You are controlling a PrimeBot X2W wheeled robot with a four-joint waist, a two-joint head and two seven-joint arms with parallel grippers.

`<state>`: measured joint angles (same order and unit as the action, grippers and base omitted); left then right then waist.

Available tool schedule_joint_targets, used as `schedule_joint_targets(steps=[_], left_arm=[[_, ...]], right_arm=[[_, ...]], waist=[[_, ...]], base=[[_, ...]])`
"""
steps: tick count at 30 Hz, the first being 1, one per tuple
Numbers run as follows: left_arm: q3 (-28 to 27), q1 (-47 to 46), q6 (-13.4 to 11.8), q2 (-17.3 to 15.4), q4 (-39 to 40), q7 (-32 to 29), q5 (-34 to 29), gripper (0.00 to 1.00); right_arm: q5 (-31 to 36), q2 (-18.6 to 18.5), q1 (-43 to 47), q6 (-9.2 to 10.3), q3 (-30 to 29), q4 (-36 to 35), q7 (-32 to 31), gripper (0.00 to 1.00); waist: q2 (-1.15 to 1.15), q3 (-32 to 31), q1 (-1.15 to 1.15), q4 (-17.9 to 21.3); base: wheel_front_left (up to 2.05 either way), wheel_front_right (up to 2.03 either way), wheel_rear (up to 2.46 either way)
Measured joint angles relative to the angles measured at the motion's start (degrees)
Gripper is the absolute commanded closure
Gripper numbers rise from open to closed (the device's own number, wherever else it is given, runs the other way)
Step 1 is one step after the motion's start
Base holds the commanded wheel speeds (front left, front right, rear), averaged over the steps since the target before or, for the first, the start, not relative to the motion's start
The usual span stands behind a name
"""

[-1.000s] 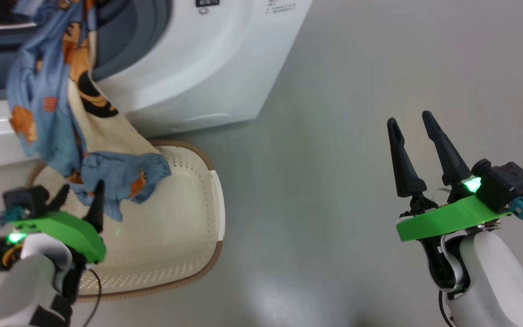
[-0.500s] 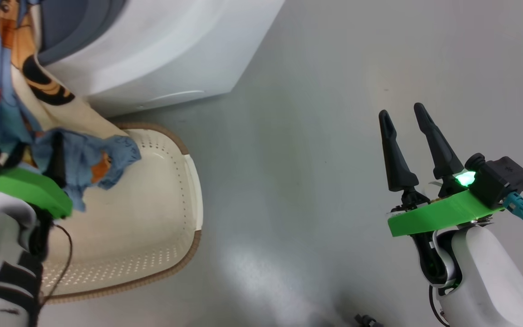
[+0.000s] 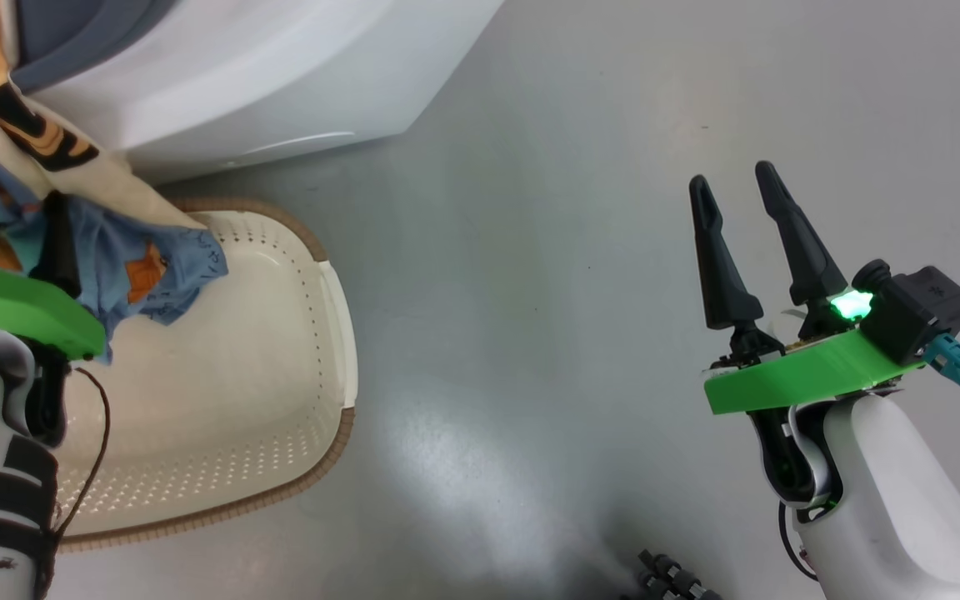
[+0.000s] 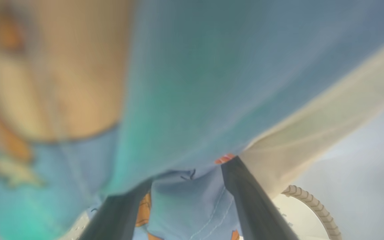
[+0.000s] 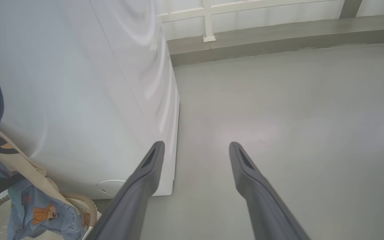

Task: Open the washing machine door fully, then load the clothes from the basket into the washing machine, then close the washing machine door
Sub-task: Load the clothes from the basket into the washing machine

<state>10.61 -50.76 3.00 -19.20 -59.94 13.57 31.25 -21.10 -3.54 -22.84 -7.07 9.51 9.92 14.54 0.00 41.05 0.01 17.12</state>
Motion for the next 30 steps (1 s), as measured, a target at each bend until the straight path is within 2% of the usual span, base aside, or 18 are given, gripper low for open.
schedule_joint_targets(steps=[1,6,15,25,30], left_arm=[[-0.7,0.7,-0.1,0.0,1.3,0.0,-0.5,1.00],[-3.4,2.9,0.1,0.9,4.4,0.0,-2.8,1.00],[-6.2,5.4,2.5,2.5,9.5,0.6,-6.2,1.00],[-9.4,11.1,4.1,4.2,17.7,1.0,-7.1,1.00],[-9.7,12.3,4.3,4.7,23.5,1.0,-5.6,1.00]], right_arm=[[0.0,0.1,-0.4,0.00,0.0,0.0,0.0,0.00],[0.0,0.2,-0.6,0.00,0.0,0.3,0.0,0.00],[0.0,0.2,-0.6,0.00,0.2,1.4,0.0,0.00],[-0.1,0.1,0.0,0.00,1.1,2.8,0.0,0.00],[-0.2,-0.1,0.6,0.00,1.1,3.1,0.0,0.00]], waist=[[0.00,0.1,0.00,0.0],[0.00,-0.5,0.00,-0.3],[0.00,-3.1,0.00,-1.5],[0.00,-7.3,-0.01,-2.8],[0.00,-9.4,-0.02,-3.6]], base=[[0.00,0.00,0.00],[0.00,0.00,0.00],[0.00,0.00,0.00],[0.00,0.00,0.00],[0.00,0.00,0.00]])
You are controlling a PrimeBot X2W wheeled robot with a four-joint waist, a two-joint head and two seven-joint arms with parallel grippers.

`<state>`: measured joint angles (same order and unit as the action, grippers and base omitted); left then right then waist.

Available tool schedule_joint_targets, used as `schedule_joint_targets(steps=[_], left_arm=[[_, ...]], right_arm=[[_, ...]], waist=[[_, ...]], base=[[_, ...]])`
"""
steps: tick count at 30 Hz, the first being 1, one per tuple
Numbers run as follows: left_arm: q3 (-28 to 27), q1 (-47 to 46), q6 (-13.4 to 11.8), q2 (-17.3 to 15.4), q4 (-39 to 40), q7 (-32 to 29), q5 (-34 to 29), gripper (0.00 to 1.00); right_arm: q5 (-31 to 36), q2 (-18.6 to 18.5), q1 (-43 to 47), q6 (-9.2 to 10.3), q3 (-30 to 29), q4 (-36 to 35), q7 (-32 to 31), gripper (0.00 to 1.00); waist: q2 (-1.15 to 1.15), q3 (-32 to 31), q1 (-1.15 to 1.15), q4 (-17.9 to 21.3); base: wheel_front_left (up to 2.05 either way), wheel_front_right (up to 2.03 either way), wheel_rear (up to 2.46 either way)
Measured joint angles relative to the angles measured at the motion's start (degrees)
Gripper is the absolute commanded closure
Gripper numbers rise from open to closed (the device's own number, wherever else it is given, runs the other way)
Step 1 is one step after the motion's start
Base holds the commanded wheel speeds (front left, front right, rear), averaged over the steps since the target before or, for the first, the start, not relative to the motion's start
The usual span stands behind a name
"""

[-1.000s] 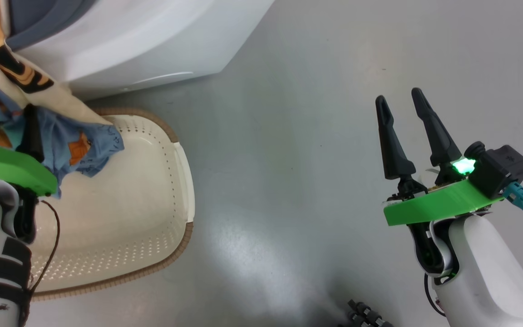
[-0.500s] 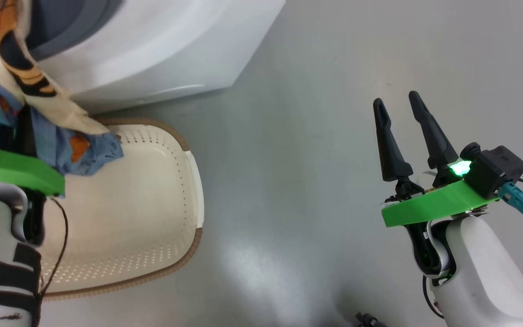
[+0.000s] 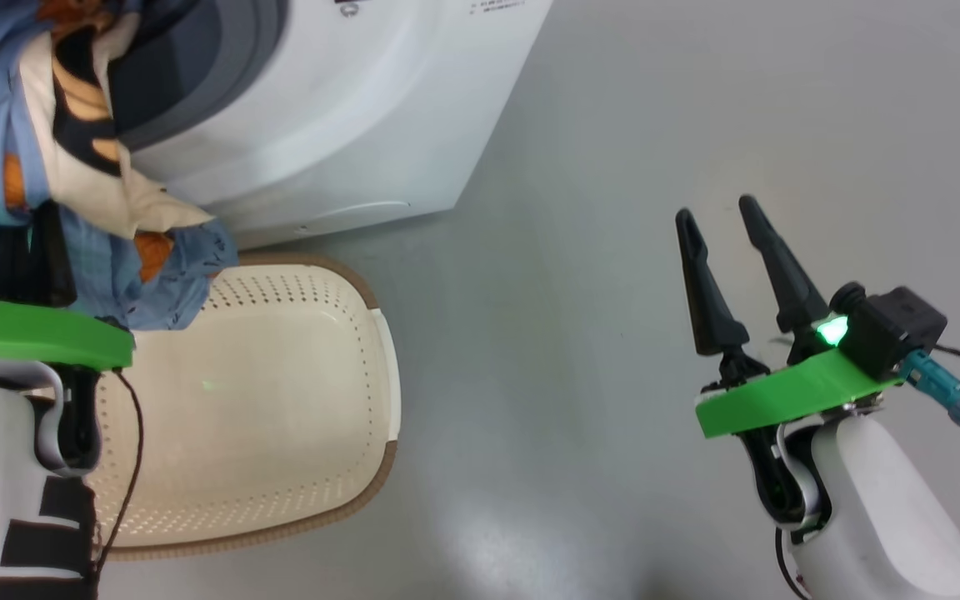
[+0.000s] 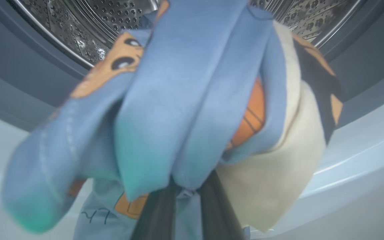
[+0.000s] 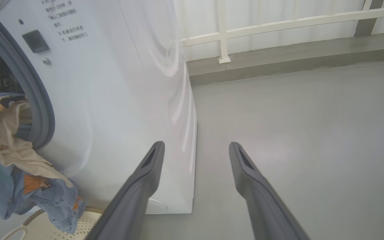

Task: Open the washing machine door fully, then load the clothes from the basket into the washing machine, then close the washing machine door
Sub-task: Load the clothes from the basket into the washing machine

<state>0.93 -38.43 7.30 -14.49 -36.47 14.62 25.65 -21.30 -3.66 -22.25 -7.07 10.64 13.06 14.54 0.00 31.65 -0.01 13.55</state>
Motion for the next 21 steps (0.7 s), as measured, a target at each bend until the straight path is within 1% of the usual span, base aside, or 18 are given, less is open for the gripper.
schedule_joint_targets(steps=[6,10,15,20,21], left_arm=[[1.5,1.2,0.1,0.3,6.4,0.0,2.8,1.00],[2.3,1.1,0.1,0.2,9.1,0.0,4.2,1.00],[2.4,-0.9,0.1,-0.6,9.2,0.0,4.5,1.00],[3.0,-7.6,0.0,-0.8,7.5,0.0,4.3,1.00],[3.0,-7.6,0.0,-0.8,7.5,0.0,4.3,1.00]], right_arm=[[-0.3,-0.4,1.7,0.00,0.3,0.4,0.0,0.00],[-0.3,-0.7,1.7,0.00,0.4,0.4,0.0,0.00],[-0.3,-1.0,1.7,0.00,1.0,-0.2,0.0,0.00],[-0.3,-1.2,1.7,0.00,2.3,-2.6,0.0,0.00],[-0.3,-1.2,1.7,0.00,2.3,-2.6,0.0,0.00]], waist=[[0.00,-2.2,0.00,-0.8],[0.00,-3.3,0.00,-1.1],[0.00,-3.7,0.00,-0.8],[0.00,-2.5,0.01,-0.3],[0.00,-2.5,0.01,-0.3]], base=[[0.00,0.00,0.00],[0.00,0.00,0.00],[0.00,0.00,0.00],[0.00,0.00,0.00],[0.00,0.00,0.00]])
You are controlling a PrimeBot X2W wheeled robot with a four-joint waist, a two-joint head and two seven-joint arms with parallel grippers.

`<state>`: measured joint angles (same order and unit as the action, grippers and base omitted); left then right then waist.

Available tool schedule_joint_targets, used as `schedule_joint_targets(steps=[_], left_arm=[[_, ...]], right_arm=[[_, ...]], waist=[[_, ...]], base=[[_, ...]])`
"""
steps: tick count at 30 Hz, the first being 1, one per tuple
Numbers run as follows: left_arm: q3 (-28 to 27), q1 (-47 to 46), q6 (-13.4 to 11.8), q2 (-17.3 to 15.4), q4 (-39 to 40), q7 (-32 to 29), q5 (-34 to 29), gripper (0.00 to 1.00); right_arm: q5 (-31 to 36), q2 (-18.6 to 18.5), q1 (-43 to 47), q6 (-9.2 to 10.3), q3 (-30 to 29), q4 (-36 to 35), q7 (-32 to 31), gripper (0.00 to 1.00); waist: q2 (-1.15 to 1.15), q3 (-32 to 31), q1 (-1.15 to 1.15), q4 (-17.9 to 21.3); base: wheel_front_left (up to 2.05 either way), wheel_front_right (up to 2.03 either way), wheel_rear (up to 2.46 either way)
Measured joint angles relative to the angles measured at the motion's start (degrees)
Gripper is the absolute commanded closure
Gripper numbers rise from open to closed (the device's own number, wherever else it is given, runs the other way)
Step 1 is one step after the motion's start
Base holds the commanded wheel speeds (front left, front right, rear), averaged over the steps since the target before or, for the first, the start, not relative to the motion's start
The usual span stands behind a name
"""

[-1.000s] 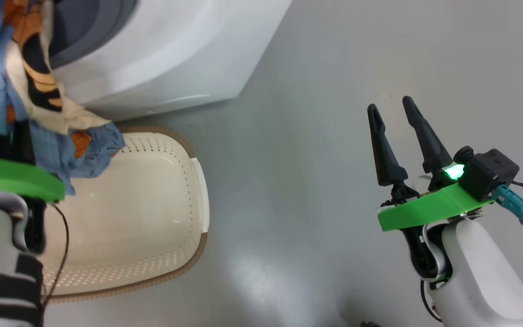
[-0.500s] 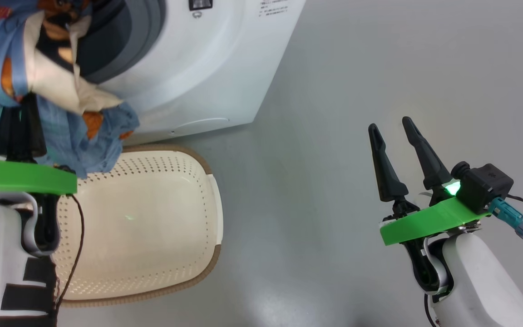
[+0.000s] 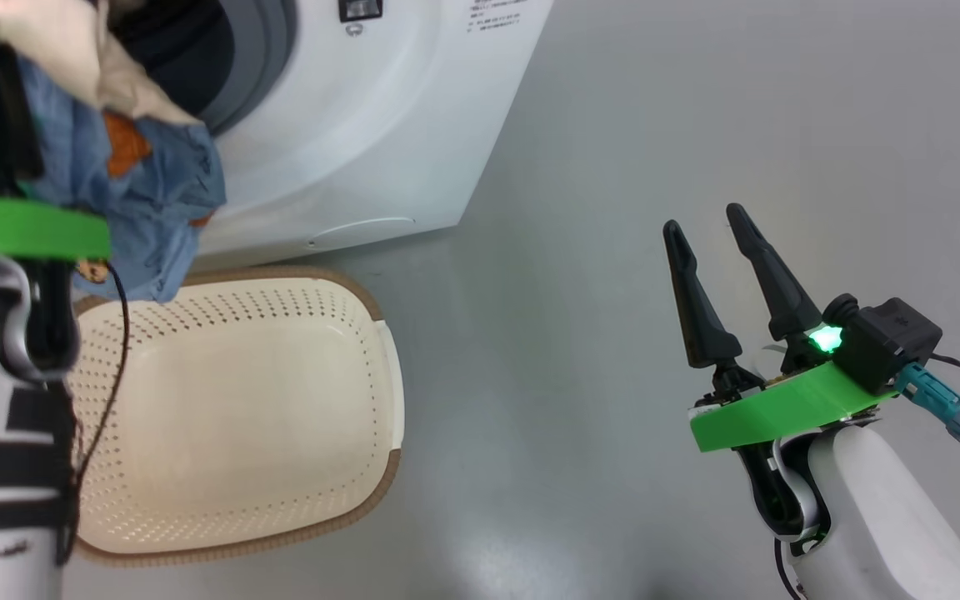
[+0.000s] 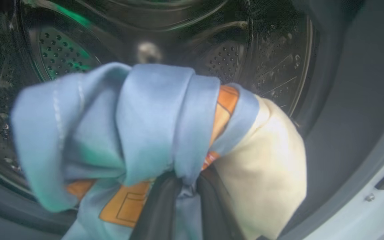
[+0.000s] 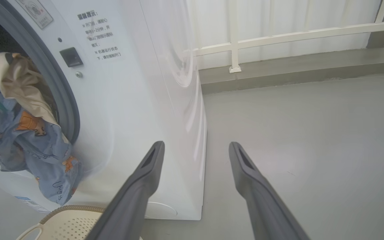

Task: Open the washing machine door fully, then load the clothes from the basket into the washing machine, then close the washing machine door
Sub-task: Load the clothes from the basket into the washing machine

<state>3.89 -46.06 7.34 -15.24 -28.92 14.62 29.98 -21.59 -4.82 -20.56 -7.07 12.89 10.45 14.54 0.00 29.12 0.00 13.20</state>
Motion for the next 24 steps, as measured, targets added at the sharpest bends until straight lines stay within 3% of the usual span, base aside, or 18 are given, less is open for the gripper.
schedule_joint_targets(steps=[9,24], left_arm=[[0.7,-10.5,-0.3,-0.7,-8.2,0.0,-1.4,1.00],[2.8,-28.2,-0.3,-5.5,-25.2,0.0,-4.9,1.00]], right_arm=[[0.4,0.1,-0.1,0.00,0.5,-1.7,0.0,0.00],[0.6,1.3,-2.4,0.00,3.4,-4.2,0.0,0.00]], waist=[[0.00,2.5,0.00,1.1],[0.00,8.9,0.00,4.6]], base=[[0.00,0.00,0.00],[0.00,0.00,0.00]])
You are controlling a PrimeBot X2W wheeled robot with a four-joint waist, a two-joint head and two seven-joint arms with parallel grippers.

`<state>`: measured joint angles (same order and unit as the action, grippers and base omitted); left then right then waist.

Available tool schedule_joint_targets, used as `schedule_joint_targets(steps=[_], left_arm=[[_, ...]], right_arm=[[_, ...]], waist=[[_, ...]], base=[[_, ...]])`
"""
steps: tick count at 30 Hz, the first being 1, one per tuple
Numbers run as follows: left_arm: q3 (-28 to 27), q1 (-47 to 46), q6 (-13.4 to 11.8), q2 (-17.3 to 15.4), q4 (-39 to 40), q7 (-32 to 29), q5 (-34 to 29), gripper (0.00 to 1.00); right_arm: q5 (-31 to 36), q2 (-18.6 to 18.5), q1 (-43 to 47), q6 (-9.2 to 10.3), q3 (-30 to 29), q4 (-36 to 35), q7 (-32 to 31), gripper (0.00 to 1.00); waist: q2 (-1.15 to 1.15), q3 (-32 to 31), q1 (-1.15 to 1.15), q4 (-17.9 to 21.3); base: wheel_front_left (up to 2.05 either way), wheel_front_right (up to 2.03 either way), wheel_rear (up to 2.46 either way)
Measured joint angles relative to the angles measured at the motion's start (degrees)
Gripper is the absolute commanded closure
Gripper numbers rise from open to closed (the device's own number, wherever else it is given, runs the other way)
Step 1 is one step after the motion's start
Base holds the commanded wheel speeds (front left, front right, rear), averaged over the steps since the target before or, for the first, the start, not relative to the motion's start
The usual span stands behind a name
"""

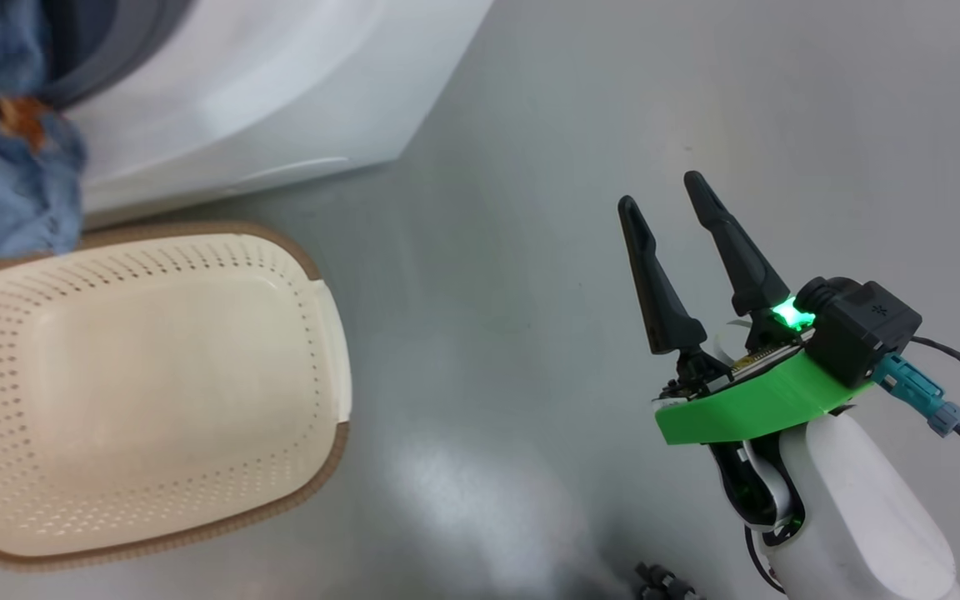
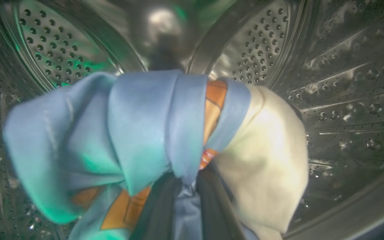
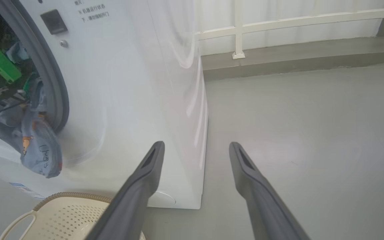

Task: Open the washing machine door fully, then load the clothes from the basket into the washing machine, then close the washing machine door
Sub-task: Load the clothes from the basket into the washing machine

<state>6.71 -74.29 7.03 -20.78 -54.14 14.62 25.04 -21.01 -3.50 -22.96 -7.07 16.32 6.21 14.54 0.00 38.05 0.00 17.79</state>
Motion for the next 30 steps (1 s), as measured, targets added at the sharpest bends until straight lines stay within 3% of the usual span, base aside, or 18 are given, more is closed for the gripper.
schedule_joint_targets(steps=[6,14,23,24,25,26,30], left_arm=[[0.7,-7.1,0.1,-1.2,-0.3,0.0,-2.2,1.00],[-5.5,-11.6,-0.5,-1.8,15.5,0.1,-6.1,1.00],[-5.2,-10.3,-0.5,-0.3,2.9,-0.3,-7.8,1.00],[-5.2,-10.5,-0.5,0.0,1.0,-1.8,-7.4,0.85],[-5.1,-10.8,-0.5,0.3,-1.0,-3.7,-7.1,0.26],[-4.5,-11.1,-0.5,0.4,-3.0,-5.6,-7.1,0.00],[-2.4,-11.9,-0.5,0.2,-8.7,-12.9,-8.1,0.00]], right_arm=[[0.0,0.2,0.0,0.00,0.5,-0.3,0.0,0.00],[0.0,0.5,-1.2,0.00,1.7,-0.6,0.0,0.00],[-0.1,0.5,-1.3,0.00,2.0,-0.3,0.0,0.00],[-0.1,0.5,-1.3,0.00,2.0,-0.2,0.0,0.00],[-0.1,0.5,-1.3,0.00,2.0,-0.2,0.0,0.00],[-0.1,0.5,-1.3,0.00,2.0,-0.1,0.0,0.00],[-0.2,0.5,-1.3,0.00,2.1,0.1,0.0,0.00]], waist=[[0.00,2.8,0.00,1.3],[0.00,6.3,0.00,2.7],[0.00,5.9,0.00,2.6],[0.00,5.8,0.00,2.5],[0.00,5.7,0.00,2.4],[0.00,5.6,0.00,2.4],[0.00,4.9,0.00,2.1]], base=[[0.00,0.00,0.00],[0.00,0.00,0.00],[0.00,0.00,0.00],[0.00,0.00,0.00],[0.00,0.00,0.00],[0.00,0.00,0.00],[0.00,0.00,0.00]])
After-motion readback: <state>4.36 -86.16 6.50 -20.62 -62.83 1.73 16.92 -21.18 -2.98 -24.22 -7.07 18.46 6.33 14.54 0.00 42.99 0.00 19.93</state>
